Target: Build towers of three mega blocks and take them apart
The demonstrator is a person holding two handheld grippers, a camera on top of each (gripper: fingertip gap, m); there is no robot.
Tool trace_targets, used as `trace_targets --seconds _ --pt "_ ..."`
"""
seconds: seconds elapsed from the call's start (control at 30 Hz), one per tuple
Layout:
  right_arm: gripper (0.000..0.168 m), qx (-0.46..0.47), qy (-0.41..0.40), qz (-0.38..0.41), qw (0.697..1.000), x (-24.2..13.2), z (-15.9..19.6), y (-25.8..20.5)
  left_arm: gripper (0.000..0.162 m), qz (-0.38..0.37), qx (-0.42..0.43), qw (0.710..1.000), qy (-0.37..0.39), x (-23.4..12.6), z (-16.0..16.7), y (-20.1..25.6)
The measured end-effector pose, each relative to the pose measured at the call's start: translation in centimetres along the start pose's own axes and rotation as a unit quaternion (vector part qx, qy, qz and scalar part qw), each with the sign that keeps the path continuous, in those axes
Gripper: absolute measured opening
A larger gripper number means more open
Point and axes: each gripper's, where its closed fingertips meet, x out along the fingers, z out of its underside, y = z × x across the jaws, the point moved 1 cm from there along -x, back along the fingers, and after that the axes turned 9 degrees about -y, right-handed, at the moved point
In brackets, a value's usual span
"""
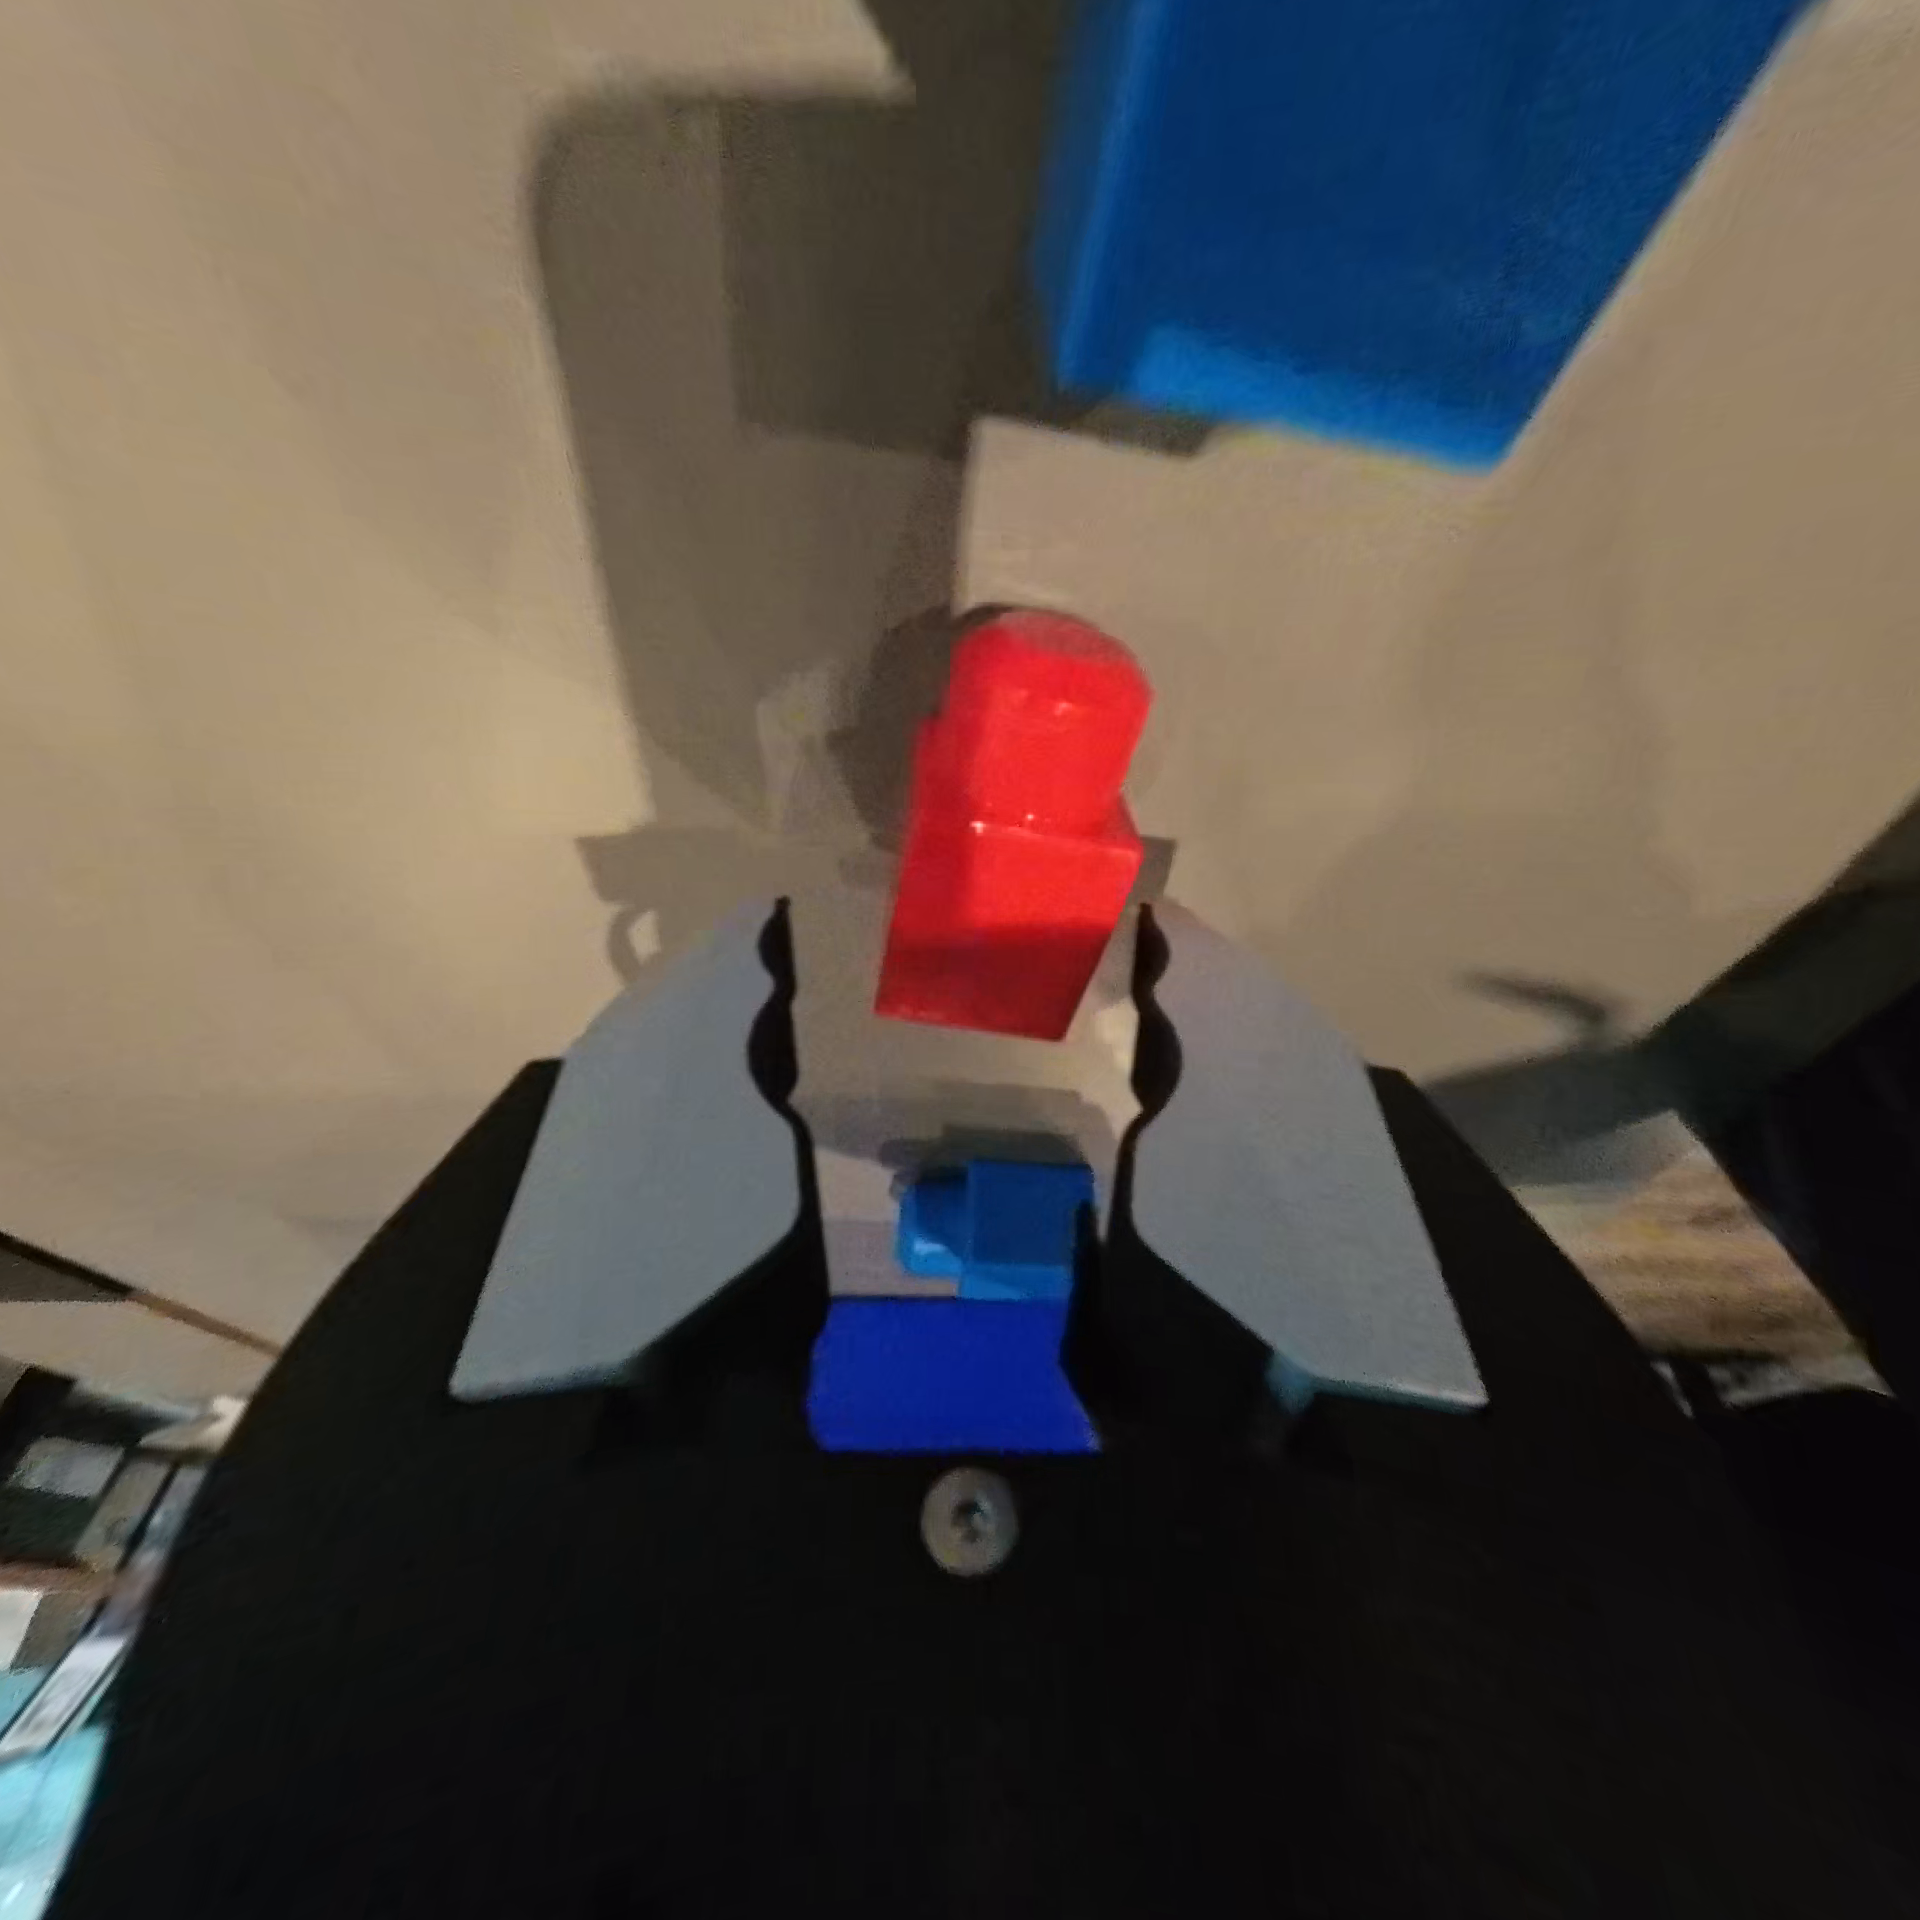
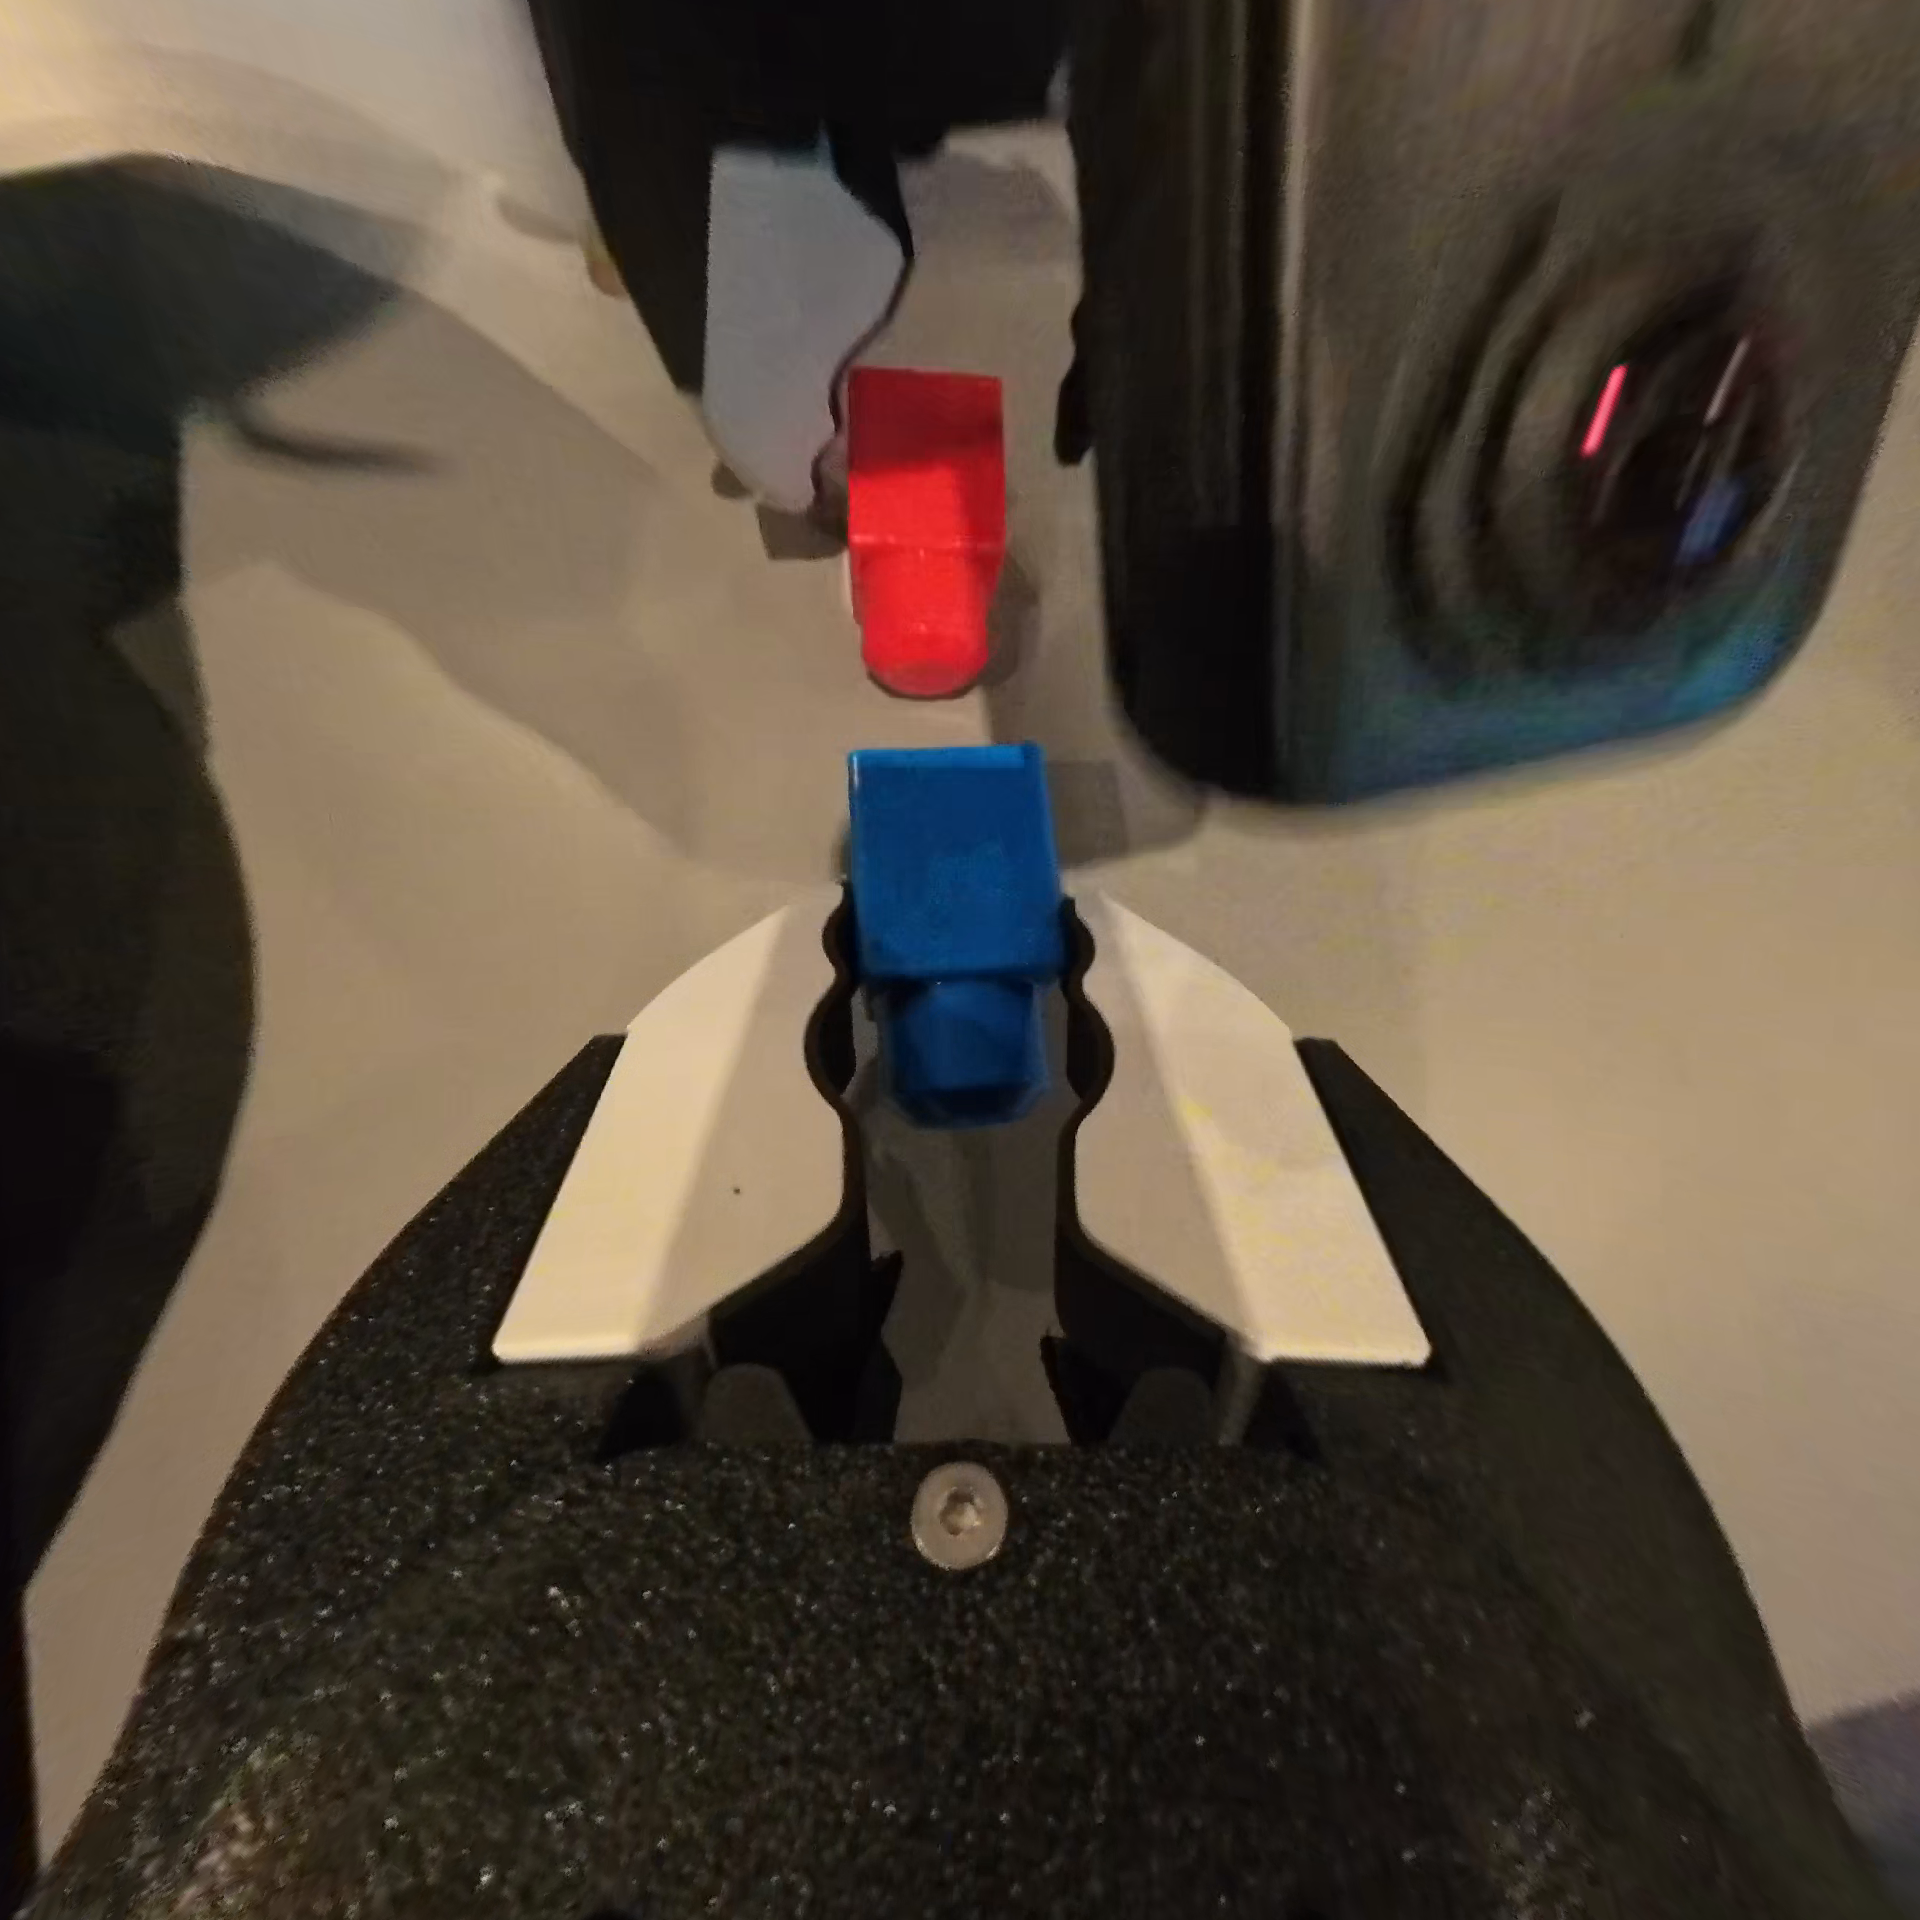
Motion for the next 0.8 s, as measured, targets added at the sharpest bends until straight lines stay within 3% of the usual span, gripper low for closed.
trace_targets --seconds 0.2,0.3,0.4,0.5,0.7,0.73,0.8 --pt "0.037 0.014 0.002 0.000 1.000 -1.0 1.5 0.2 0.081 0.005 -0.029 0.980 0.196 -1.4 1.0 0.0" --pt "0.037 0.007 0.010 -0.006 1.000 -1.1 1.3 0.2 0.086 -0.006 0.004 0.969 0.248 -0.5 1.3 -0.1" --pt "0.037 0.008 0.022 -0.011 1.000 -1.0 0.9 0.2 0.073 -0.046 0.097 0.950 0.295 -0.5 0.3 0.1" --pt "0.037 0.011 0.032 -0.013 0.999 -1.0 0.7 0.1 0.071 -0.033 0.151 0.930 0.334 -1.0 -0.8 0.3" --pt "0.037 0.023 0.044 -0.015 0.999 -1.5 0.8 0.2 0.062 0.006 0.174 0.926 0.334 0.0 -2.1 0.5" --pt "0.037 0.023 0.046 -0.015 0.999 -1.6 0.7 0.2 0.044 0.002 0.169 0.927 0.335 0.1 -2.2 0.5" --pt "0.037 0.019 0.052 -0.003 0.998 -1.9 0.4 0.6 0.037 0.000 0.150 0.931 0.333 0.2 -2.1 0.4"
